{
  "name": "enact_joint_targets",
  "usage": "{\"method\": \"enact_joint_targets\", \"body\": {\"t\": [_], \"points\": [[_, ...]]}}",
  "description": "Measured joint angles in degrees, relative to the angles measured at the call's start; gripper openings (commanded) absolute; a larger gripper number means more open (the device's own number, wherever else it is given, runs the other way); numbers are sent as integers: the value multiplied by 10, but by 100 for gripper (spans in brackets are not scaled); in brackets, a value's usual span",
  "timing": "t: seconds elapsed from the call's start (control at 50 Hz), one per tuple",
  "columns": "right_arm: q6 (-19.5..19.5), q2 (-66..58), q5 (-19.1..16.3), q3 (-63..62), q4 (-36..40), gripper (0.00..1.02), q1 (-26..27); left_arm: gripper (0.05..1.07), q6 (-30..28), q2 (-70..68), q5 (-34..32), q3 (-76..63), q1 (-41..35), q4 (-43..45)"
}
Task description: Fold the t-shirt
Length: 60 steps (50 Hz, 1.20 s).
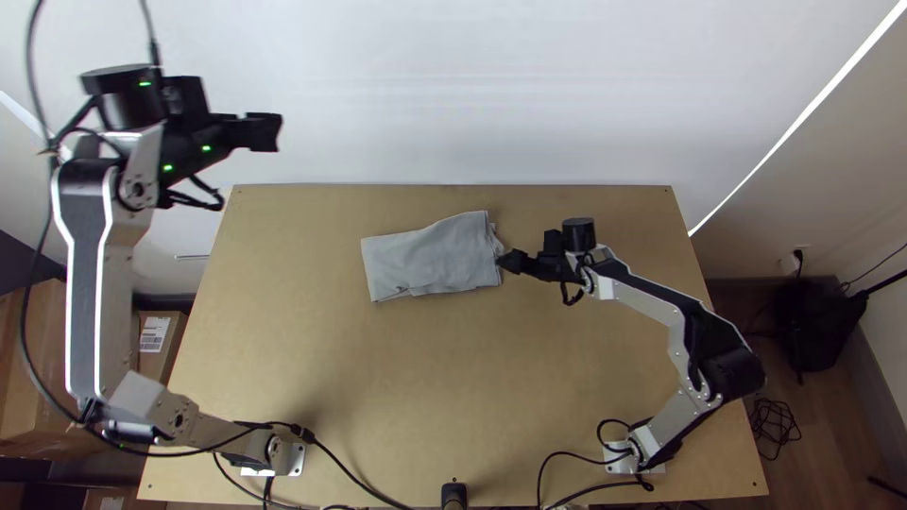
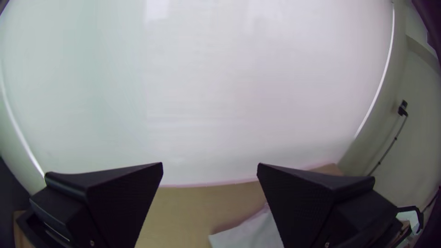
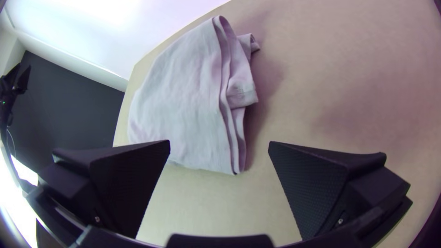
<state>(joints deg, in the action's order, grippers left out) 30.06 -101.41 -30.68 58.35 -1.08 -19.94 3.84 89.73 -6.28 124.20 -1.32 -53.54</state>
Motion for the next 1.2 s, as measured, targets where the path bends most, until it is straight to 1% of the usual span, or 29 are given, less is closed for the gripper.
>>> {"method": "enact_joint_targets", "body": {"t": [0.08,0.28,0.42,0.5,0.64,0.66,0.72,0.74,0.84,0.86,0.94,1.02,1.1,1.2], "points": [[11,-25,11,12,-27,98,-12,103,0,-32,6,-4,24,-2],[24,-91,42,60,-58,98,-26,103,0,-97,9,-4,76,-21],[28,-128,44,101,-71,98,-37,103,3,-118,10,2,110,-45],[34,-144,44,121,-71,98,-47,103,14,-124,10,2,135,-55],[40,-174,43,164,-68,98,-68,103,27,-127,10,2,162,-56],[40,-180,43,171,-65,96,-71,103,28,-127,10,2,165,-56],[40,-193,43,195,-54,80,-80,103,29,-129,10,2,170,-56],[40,-197,43,201,-51,72,-82,103,31,-129,10,2,171,-56],[40,-212,47,224,-34,23,-93,103,31,-133,10,2,176,-56],[41,-214,49,227,-32,19,-94,103,31,-133,10,2,177,-56],[41,-221,62,234,-27,17,-95,103,33,-136,10,2,179,-56],[42,-223,73,237,-27,3,-92,103,33,-139,10,2,182,-56],[44,-223,82,239,-27,2,-86,103,33,-140,10,2,185,-56],[45,-222,89,237,-27,2,-61,103,33,-141,10,2,188,-56]]}}
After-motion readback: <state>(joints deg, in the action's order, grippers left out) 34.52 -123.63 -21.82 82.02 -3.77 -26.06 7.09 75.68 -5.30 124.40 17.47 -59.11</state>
